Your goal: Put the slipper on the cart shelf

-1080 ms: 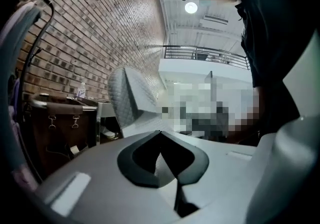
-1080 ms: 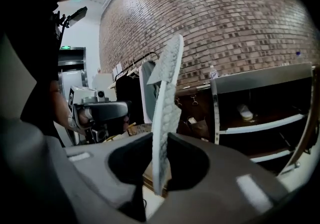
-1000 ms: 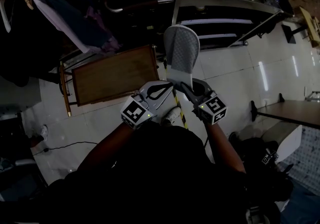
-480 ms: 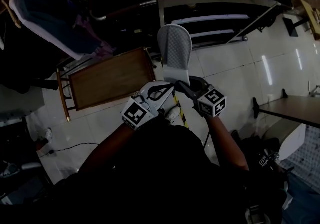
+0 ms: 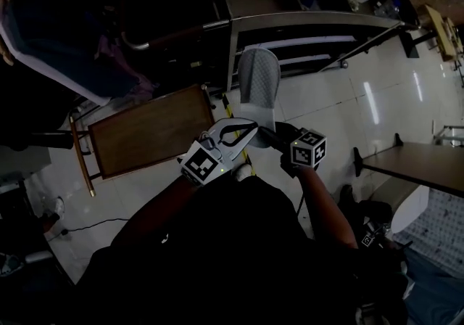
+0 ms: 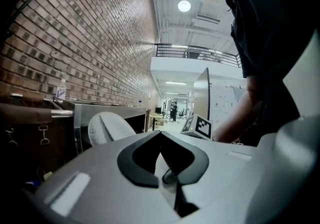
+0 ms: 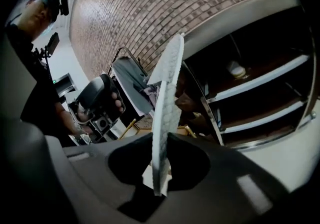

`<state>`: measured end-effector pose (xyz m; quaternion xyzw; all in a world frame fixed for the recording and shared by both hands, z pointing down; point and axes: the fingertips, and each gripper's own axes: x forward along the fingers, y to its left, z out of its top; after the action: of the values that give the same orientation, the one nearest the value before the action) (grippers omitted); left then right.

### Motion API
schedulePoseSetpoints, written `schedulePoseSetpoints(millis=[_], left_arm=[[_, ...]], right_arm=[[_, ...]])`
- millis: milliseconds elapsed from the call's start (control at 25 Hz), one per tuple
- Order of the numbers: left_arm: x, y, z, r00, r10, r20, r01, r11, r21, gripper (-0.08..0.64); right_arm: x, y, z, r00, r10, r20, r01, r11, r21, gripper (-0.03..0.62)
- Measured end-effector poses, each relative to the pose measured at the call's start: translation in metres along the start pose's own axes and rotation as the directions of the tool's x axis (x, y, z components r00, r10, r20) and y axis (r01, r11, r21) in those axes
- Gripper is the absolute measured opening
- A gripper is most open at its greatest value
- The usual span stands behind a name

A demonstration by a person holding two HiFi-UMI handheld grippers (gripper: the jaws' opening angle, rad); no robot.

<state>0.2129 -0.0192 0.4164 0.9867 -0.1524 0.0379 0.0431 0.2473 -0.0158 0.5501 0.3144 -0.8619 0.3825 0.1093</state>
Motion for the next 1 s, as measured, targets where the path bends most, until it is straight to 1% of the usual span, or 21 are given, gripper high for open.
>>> schedulePoseSetpoints(millis=[160,280,360,480,640,760,920,1000], left_arm=[[0.003,0.017,-0.001,1.000,-0.009,0.011,0.010,1.000,-0.028,0.000],[0.007,0.026,-0.005,1.000,-0.010,0.000,0.010,1.000,0.003,0.000],[0.012,0.029,-0.008,1.000,-0.009,-0.009,0.009,1.000,0.006,0.000],[0.026,0.037,-0.009,1.000,0.004,-0.014,-0.005,1.000,-0.003,0.000],[0.047,0.055,-0.011,0.998,0.050,-0.023,-0.050,0.999,0.011,0.000],[0.060,0.071,-0.010,0.995,0.092,-0.035,-0.092,0.996,0.018,0.000],[0.081,0.089,-0.013,0.989,0.134,-0.057,-0.132,0.991,0.036,0.000],[0.092,0.096,-0.015,0.986,0.152,-0.065,-0.150,0.988,0.045,0.000]], right_arm=[[0.009,-0.022,-0.005,0.999,-0.002,-0.043,0.005,0.998,0.068,0.064],[0.017,-0.042,-0.017,0.996,0.001,-0.087,0.009,0.994,0.111,0.064],[0.021,-0.057,-0.023,0.993,0.006,-0.117,0.011,0.990,0.141,0.064],[0.029,-0.081,-0.015,0.989,0.030,-0.142,-0.006,0.986,0.169,0.064],[0.046,-0.115,0.002,0.986,0.069,-0.153,-0.039,0.980,0.195,0.066],[0.061,-0.139,0.018,0.982,0.088,-0.170,-0.056,0.981,0.186,0.066],[0.082,-0.170,0.043,0.978,0.087,-0.190,-0.064,0.990,0.125,0.066],[0.091,-0.184,0.054,0.976,0.091,-0.198,-0.071,0.991,0.110,0.066]])
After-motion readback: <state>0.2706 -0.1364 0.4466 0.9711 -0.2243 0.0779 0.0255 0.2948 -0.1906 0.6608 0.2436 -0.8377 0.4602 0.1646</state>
